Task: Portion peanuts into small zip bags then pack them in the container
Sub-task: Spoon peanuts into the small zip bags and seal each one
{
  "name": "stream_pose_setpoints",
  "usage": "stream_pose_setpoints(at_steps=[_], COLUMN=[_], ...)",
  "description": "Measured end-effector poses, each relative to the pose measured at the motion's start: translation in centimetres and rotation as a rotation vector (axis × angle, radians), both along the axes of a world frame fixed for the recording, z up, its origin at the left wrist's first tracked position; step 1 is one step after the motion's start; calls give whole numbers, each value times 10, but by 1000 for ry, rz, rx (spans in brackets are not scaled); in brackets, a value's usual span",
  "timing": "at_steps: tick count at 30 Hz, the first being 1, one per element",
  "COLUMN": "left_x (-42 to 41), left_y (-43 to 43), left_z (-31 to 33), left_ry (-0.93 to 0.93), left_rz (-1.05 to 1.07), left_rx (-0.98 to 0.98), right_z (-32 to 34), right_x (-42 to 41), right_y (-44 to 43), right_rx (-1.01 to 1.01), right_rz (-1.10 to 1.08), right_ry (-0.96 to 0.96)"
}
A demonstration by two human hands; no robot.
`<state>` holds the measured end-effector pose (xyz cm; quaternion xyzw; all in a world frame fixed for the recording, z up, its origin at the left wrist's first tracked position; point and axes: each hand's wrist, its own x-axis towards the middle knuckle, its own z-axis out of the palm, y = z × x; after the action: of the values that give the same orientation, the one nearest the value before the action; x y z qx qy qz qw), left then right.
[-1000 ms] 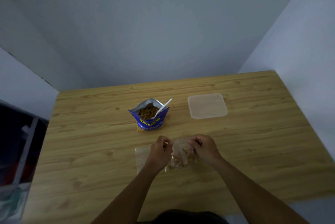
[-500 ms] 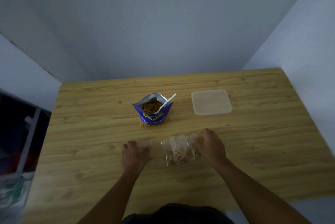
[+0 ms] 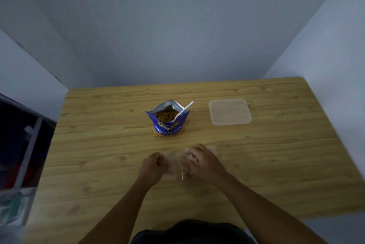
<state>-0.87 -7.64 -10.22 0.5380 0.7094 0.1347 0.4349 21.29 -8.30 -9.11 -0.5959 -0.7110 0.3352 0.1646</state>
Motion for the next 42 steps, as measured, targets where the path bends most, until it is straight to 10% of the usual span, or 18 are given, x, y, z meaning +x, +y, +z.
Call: stream_pose_setpoints(at_steps=[8,42], left_x=[4,22], left_y=[15,77], left_z=[21,111], left_ry=[-308,-105], left_rz=[-80,83], left_rx=[73,543], right_z=[23,117], right_x=[-14,11], right_y=[34,111], right_rx=[-62,-205], right_rz=[46,-92], right_ry=[101,305])
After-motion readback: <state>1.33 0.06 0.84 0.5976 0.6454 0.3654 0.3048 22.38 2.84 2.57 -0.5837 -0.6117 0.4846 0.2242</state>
